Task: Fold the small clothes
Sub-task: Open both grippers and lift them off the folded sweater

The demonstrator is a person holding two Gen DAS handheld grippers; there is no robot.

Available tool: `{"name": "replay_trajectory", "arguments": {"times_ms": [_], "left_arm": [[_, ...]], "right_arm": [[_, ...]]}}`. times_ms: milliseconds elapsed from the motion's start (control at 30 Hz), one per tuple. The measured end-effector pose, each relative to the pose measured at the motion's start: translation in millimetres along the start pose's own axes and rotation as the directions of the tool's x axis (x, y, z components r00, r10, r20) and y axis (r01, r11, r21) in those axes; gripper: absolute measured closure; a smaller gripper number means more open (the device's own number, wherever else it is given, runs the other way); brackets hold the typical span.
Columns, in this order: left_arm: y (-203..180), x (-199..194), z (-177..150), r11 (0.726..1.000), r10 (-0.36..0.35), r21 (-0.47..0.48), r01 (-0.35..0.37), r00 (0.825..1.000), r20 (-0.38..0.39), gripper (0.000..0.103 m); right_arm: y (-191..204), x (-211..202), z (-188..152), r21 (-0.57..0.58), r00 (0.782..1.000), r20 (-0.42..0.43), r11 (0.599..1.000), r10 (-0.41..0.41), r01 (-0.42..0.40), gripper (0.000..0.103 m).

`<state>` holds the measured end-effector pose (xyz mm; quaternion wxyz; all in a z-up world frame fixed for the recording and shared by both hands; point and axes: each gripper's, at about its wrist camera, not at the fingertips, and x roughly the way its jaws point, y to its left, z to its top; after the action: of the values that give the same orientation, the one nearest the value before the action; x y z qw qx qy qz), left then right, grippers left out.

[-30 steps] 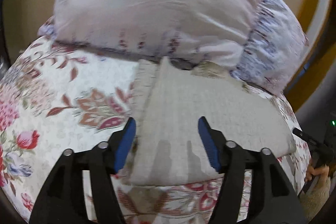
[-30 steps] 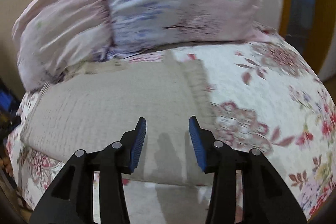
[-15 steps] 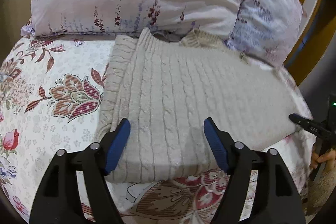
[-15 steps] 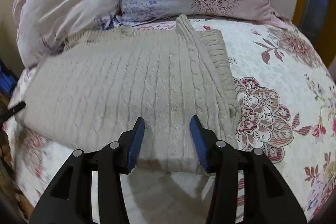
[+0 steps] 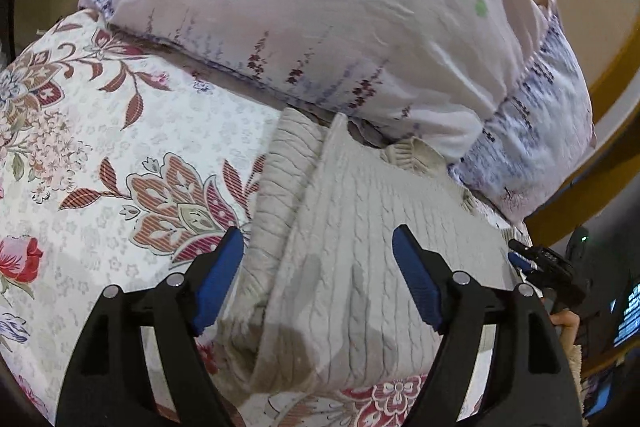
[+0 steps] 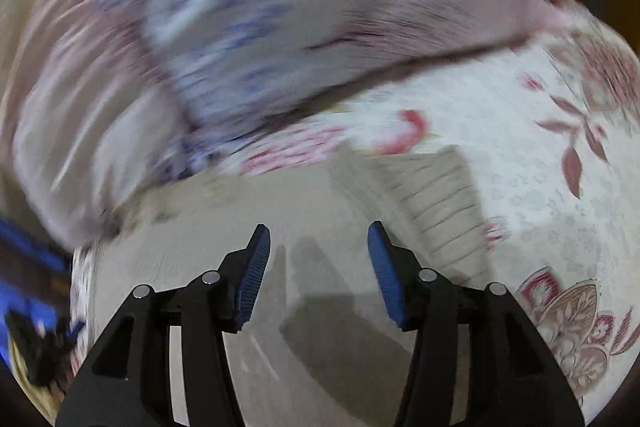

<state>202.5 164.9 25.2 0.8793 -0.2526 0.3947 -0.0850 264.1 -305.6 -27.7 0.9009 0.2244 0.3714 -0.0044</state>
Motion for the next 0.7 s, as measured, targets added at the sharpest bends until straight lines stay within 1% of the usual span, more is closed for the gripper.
{"name": "replay_trajectory", "arguments": {"times_ms": [67, 100, 167, 233, 267, 300, 367, 400, 467, 500, 567, 700], "left_arm": [[3.8, 2.1, 2.2, 1.0, -0.001, -0.014, 0.001, 1.0, -0.004, 0.025], [6.3, 2.4, 2.9, 1.0, -0.002, -0.021, 0.002, 1.0, -0.005, 0.025], [10.8, 4.6, 5.4, 0.999, -0.007, -0.045, 0.007, 1.0, -0.006, 0.025], [16.2, 5.3, 7.6, 0.997, -0.022, -0.075, 0.022, 1.0, -0.003, 0.025], [19.3, 5.6, 8.6, 0.995, -0.031, -0.096, 0.03, 1.0, -0.003, 0.025], [22.3, 6.3, 9.5, 0.993, -0.04, -0.115, 0.04, 0.999, -0.003, 0.025], [27.3, 8.4, 11.0, 0.988, -0.055, -0.143, 0.053, 0.998, -0.008, 0.025], [29.2, 10.2, 11.7, 0.986, -0.059, -0.156, 0.056, 0.998, -0.012, 0.025], [31.1, 12.8, 12.0, 0.983, -0.065, -0.171, 0.061, 0.998, -0.018, 0.025], [31.3, 14.2, 12.5, 0.982, -0.07, -0.176, 0.065, 0.997, -0.02, 0.025], [30.1, 17.8, 12.1, 0.98, -0.085, -0.184, 0.079, 0.996, -0.028, 0.025], [23.4, 24.7, 10.2, 0.98, -0.1, -0.177, 0.091, 0.994, -0.044, 0.025]], "right_arm": [[-10.1, -0.1, 4.0, 0.053, 0.999, 0.001, 0.998, 0.037, -0.037, 0.051], [-10.4, -3.3, 3.9, 0.06, 1.0, 0.003, 0.998, 0.027, -0.027, 0.051], [-3.8, -14.4, -1.2, 0.035, 0.999, 0.041, 0.999, -0.034, 0.032, 0.051], [2.3, -26.6, -7.4, 0.008, 0.989, 0.099, 0.994, -0.112, 0.112, 0.049], [5.1, -32.1, -10.1, -0.006, 0.984, 0.127, 0.991, -0.129, 0.131, 0.047], [9.2, -37.9, -15.2, -0.024, 0.983, 0.143, 0.992, -0.118, 0.122, 0.046], [17.2, -40.8, -22.0, -0.074, 0.991, 0.121, 0.995, -0.061, 0.07, 0.045], [27.9, -39.7, -29.5, -0.126, 0.995, 0.093, 0.991, -0.029, 0.041, 0.045], [45.0, -37.4, -42.0, -0.21, 0.998, 0.057, 0.978, -0.003, 0.015, 0.044], [56.6, -34.5, -50.3, -0.263, 0.999, 0.04, 0.965, -0.002, 0.013, 0.044], [72.9, -30.2, -63.3, -0.334, 1.0, 0.02, 0.943, -0.002, 0.008, 0.044], [96.3, -18.5, -78.4, -0.425, 1.0, 0.011, 0.905, -0.028, 0.03, 0.044]]}}
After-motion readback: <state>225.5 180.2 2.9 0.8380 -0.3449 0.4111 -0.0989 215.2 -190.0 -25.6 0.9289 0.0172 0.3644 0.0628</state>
